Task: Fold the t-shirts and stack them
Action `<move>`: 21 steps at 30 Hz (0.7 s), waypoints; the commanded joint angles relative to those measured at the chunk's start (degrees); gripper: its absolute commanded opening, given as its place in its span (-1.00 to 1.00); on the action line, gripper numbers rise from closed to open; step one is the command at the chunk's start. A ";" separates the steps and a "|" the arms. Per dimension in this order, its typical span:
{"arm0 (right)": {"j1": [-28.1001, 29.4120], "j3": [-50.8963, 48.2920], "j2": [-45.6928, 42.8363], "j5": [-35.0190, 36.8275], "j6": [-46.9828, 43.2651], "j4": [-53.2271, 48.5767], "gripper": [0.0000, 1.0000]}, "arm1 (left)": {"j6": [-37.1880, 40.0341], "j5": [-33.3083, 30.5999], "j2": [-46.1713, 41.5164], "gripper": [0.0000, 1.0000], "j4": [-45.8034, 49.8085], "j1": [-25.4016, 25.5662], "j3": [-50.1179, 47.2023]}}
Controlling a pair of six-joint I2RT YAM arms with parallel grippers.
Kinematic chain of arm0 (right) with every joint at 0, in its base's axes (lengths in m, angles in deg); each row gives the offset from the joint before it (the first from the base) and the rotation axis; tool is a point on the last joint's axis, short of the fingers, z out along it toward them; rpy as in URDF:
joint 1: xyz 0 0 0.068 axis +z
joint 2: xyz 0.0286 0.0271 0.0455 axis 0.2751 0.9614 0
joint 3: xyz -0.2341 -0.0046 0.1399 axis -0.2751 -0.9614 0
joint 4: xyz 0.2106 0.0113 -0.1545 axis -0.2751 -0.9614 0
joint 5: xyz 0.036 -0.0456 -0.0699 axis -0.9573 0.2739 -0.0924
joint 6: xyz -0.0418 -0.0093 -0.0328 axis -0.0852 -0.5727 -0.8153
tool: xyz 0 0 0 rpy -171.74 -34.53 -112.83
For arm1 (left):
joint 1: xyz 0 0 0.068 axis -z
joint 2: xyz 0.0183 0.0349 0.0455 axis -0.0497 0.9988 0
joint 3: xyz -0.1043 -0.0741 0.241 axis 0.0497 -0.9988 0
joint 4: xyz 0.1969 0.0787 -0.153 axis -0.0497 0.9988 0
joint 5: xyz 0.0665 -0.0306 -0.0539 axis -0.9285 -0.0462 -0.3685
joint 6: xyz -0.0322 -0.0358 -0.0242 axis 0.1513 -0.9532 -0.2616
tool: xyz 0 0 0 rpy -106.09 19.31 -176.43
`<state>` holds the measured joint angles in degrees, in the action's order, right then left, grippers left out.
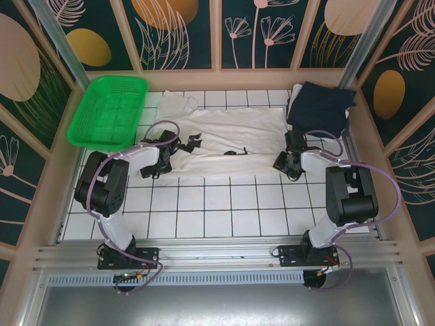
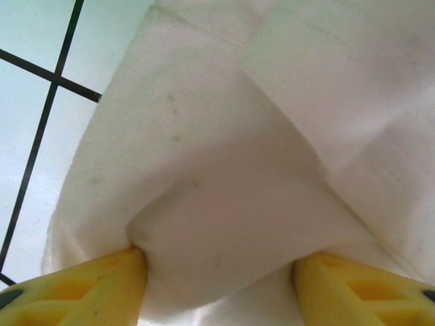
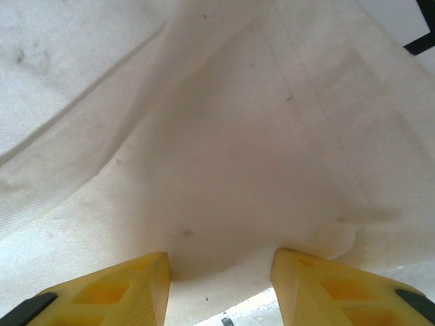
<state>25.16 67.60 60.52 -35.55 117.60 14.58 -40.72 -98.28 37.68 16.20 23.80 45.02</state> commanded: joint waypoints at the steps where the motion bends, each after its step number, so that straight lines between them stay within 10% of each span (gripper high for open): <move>1: -2.15 -2.92 -1.38 2.12 0.81 -6.05 -0.08 | -2.06 -1.76 1.09 0.13 4.19 -0.82 -3.74; 12: -3.82 3.94 -10.26 1.65 -1.57 -8.83 -0.04 | 0.22 0.88 -4.68 0.37 6.52 -0.78 0.78; 21: -3.83 14.07 -0.32 1.66 -2.63 -3.58 -0.05 | 3.52 3.07 -5.77 0.38 5.91 -0.73 6.82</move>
<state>21.53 79.03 55.91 -34.91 115.77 9.90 -39.69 -96.68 32.43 21.27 23.36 48.93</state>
